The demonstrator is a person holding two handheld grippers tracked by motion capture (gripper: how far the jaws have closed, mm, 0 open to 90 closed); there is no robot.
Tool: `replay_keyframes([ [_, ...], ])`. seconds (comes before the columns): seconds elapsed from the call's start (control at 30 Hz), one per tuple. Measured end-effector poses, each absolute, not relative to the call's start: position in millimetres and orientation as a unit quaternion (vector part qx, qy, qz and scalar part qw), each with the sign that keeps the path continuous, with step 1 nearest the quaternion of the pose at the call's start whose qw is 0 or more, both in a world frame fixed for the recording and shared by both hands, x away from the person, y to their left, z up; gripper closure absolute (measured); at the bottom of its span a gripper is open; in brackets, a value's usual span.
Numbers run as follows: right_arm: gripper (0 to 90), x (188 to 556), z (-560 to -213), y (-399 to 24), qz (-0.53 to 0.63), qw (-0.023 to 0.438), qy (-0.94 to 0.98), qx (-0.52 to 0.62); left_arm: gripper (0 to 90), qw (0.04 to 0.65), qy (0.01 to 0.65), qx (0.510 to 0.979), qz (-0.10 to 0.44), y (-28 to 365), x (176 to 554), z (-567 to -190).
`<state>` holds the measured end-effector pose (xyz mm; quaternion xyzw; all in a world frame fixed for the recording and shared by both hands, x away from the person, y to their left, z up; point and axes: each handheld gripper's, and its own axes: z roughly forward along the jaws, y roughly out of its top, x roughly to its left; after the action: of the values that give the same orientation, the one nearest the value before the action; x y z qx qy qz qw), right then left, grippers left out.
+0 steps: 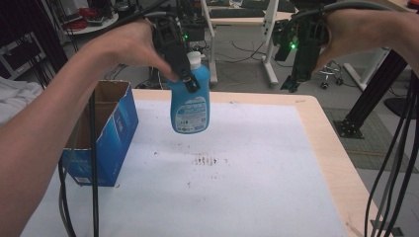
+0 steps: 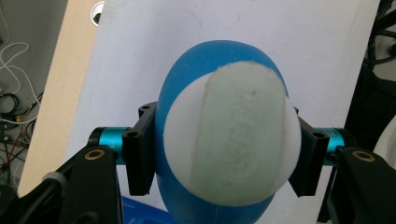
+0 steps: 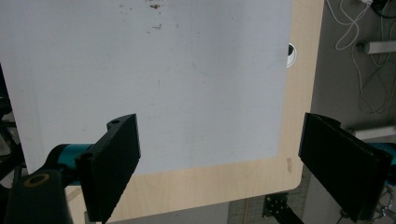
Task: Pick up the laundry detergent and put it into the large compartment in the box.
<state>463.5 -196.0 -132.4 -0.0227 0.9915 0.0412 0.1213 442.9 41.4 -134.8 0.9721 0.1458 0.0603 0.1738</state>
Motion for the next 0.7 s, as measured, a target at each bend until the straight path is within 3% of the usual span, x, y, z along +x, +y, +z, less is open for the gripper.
replay_keyframes([
  [0.7, 11.9, 467.4, -137.1, -192.1, 0.038, 0.121, 0.992, -0.027, 38.0, 0.157, 0.263, 0.947, 0.094, 127.4, 426.7, -94.5],
])
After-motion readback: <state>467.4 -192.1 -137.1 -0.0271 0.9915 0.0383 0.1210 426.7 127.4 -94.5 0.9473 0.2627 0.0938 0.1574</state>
